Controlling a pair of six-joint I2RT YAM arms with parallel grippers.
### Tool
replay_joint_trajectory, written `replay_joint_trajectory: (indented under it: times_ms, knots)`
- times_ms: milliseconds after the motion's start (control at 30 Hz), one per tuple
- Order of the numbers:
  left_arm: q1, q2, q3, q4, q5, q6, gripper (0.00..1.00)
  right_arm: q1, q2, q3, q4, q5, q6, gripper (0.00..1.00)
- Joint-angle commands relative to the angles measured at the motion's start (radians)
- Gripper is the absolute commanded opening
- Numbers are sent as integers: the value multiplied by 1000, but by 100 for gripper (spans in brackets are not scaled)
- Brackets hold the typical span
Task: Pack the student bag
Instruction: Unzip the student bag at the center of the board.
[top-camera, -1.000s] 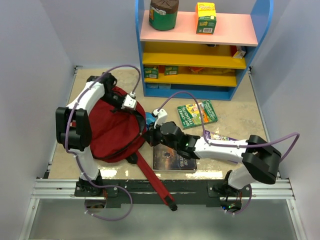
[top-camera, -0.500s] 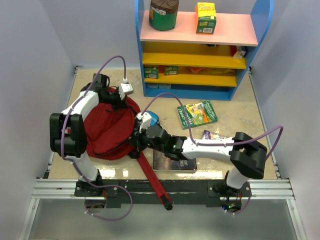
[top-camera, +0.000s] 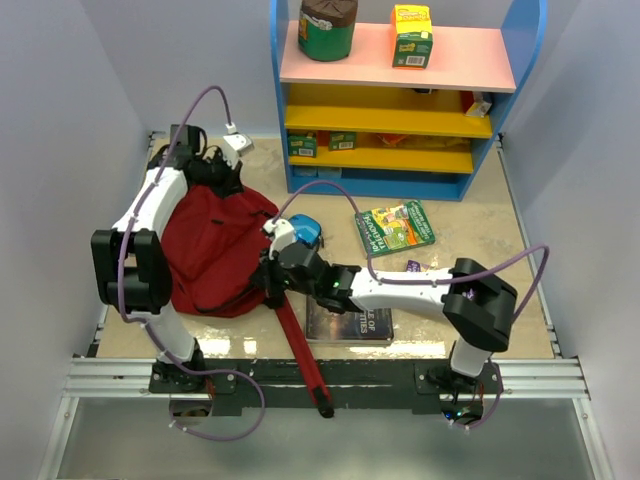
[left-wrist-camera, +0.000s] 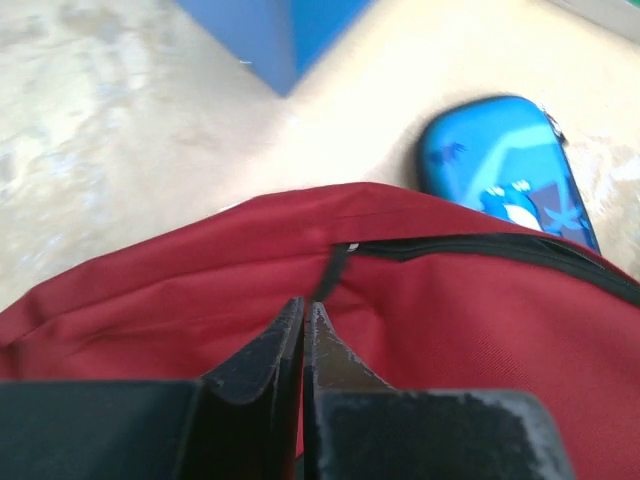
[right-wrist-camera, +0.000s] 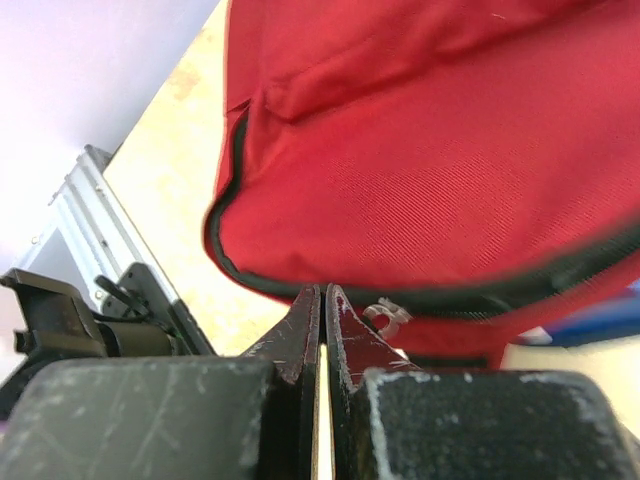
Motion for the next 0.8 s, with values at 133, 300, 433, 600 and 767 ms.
replay_joint_trajectory:
  times_ms: [133,300,433,600,767]
  knots:
    - [66,92,127,-38,-20,-159,0,126,190,274,-35,-125,-80,0]
    - [66,53,161,-197,156,8,24,100,118,173,-26,-24,-5,0]
    - [46,60,219,-509,277,259,53,76,74,107,-16,8,12,0]
    - [-35,-27,65,-700,200,562,62,76,67,80,7,4,27,0]
    - [-127,-99,-63,-700,106,675,70,76,52,67,16,8,33,0]
